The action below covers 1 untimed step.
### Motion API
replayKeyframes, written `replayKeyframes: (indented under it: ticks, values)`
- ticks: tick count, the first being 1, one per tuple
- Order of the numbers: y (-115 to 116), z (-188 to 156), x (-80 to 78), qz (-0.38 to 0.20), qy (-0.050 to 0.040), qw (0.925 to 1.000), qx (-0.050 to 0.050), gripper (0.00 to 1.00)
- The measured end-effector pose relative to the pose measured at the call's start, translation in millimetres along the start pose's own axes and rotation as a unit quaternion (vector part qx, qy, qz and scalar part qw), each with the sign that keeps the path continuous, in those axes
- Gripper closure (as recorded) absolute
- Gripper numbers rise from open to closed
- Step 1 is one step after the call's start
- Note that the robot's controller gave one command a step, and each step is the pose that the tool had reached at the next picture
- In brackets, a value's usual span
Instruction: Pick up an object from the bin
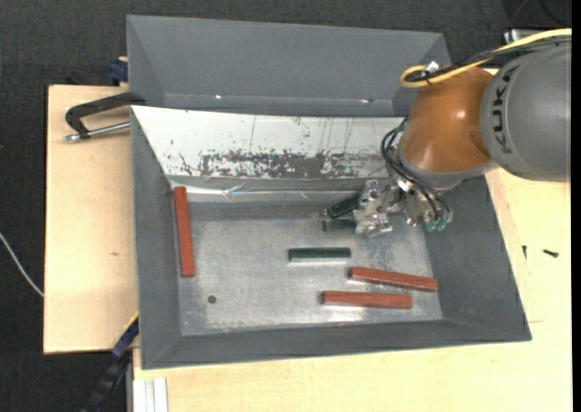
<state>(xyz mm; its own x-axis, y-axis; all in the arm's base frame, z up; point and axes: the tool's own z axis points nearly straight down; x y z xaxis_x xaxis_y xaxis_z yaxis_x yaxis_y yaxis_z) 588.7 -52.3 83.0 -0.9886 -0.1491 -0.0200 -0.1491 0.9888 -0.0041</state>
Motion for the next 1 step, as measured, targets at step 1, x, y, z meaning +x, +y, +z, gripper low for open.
replayKeyframes:
  ticks: [1]
  values:
    - [0.5,3.2,3.5,0.000,0.0058,1.0000,-0.001,0.00]
